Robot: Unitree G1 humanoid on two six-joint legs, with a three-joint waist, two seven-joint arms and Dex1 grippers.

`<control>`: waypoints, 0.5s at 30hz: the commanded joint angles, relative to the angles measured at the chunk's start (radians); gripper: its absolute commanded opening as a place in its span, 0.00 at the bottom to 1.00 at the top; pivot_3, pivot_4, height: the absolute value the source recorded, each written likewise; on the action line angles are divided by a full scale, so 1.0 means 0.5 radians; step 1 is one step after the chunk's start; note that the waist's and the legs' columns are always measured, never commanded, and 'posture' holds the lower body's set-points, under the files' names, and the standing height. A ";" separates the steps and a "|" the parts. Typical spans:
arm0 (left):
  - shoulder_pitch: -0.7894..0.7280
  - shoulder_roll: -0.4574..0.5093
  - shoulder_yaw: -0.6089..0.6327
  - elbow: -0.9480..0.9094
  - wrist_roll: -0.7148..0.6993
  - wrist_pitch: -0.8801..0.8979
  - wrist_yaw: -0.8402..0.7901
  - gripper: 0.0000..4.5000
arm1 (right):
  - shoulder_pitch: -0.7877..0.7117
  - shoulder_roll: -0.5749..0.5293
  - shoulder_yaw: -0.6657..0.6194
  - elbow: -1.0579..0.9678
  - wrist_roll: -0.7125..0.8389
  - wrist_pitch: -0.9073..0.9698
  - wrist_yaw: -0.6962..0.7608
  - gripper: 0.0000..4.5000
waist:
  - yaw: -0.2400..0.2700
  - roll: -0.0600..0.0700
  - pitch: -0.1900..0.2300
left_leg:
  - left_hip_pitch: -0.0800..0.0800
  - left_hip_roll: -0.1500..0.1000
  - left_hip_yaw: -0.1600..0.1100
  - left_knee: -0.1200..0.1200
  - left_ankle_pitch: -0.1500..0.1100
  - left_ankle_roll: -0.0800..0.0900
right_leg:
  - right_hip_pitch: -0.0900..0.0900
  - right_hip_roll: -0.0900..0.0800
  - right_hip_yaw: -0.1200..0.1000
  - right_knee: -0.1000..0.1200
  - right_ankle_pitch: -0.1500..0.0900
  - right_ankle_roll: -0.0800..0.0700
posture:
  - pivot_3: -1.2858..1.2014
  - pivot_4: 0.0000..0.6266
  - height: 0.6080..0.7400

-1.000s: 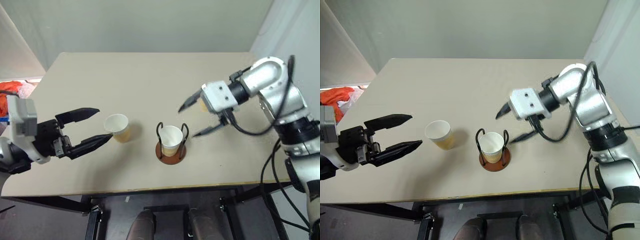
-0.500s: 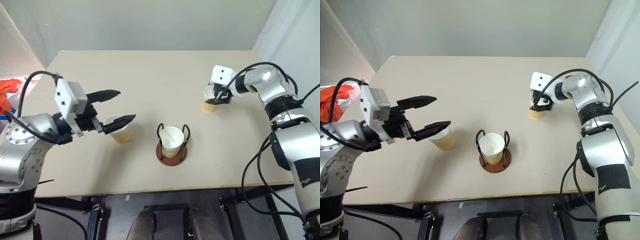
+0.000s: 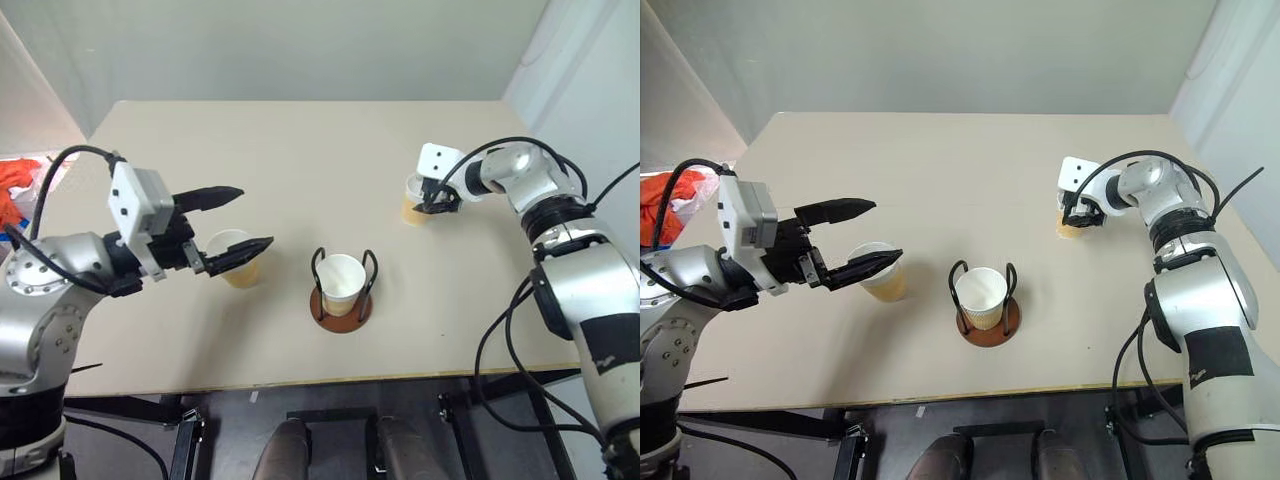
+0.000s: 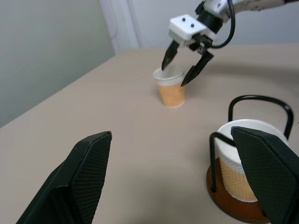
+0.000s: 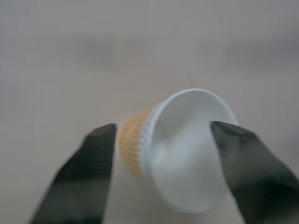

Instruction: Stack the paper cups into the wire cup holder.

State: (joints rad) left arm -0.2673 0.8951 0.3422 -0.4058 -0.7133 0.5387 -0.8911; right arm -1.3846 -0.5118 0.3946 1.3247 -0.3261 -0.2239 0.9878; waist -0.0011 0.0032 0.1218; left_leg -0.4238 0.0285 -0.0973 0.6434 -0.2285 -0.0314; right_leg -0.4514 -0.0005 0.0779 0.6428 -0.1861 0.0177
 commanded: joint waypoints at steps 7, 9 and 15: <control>0.033 0.014 0.237 -0.138 -0.262 0.068 -0.028 1.00 | -0.007 0.003 -0.048 -0.009 -0.071 -0.032 -0.045 0.01 | -0.003 0.000 0.000 | 0.001 0.002 0.001 0.003 0.000 0.000 | 0.000 0.002 0.000 0.003 -0.002 -0.003 | 0.52 0.24 1.00; 0.041 0.031 0.255 -0.148 -0.295 0.089 -0.031 1.00 | -0.009 0.002 -0.050 -0.007 -0.078 -0.031 -0.054 0.01 | -0.003 0.000 0.000 | 0.001 0.002 0.001 0.002 0.000 -0.001 | 0.000 0.003 0.000 0.003 -0.002 -0.003 | 0.52 0.24 1.00; 0.059 0.048 0.258 -0.139 -0.291 0.087 -0.036 1.00 | -0.023 -0.009 -0.070 -0.013 -0.065 -0.045 -0.035 0.01 | -0.002 0.000 0.000 | 0.001 0.003 0.001 0.002 0.000 -0.001 | 0.000 0.003 0.000 0.002 -0.002 -0.003 | 0.52 0.24 1.00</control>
State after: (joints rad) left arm -0.2358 0.9044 0.4450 -0.4541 -0.8444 0.5861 -0.9084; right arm -1.3799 -0.5070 0.3888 1.3291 -0.3633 -0.2327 0.9688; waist -0.0019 0.0032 0.1218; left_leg -0.4234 0.0299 -0.0970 0.6446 -0.2287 -0.0321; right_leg -0.4515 0.0010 0.0779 0.6439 -0.1869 0.0163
